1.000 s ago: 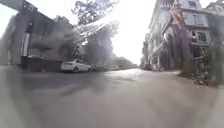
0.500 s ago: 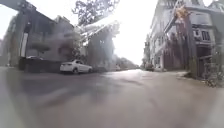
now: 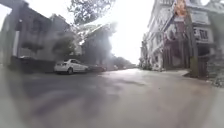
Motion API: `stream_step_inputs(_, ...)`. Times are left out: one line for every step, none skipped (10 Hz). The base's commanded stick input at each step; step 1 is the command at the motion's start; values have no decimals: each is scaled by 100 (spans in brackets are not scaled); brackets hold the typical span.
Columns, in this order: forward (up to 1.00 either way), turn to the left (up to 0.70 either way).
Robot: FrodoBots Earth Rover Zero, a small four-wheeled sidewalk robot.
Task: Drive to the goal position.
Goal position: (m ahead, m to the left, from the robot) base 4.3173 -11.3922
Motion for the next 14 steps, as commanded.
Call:
stream_step_inputs(100,-34)
stream_step_inputs(100,-28)
stream_step_inputs(100,-9)
stream_step_inputs(100,3)
stream_step_inputs(100,6)
stream_step_inputs(100,6)
stream_step_inputs(100,6)
stream_step_inputs(100,6)
stream_step_inputs(100,6)
stream_step_inputs(100,6)
stream_step_inputs(100,6)
stream_step_inputs(100,6)
stream_step_inputs(100,-11)
stream_step_inputs(100,-30)
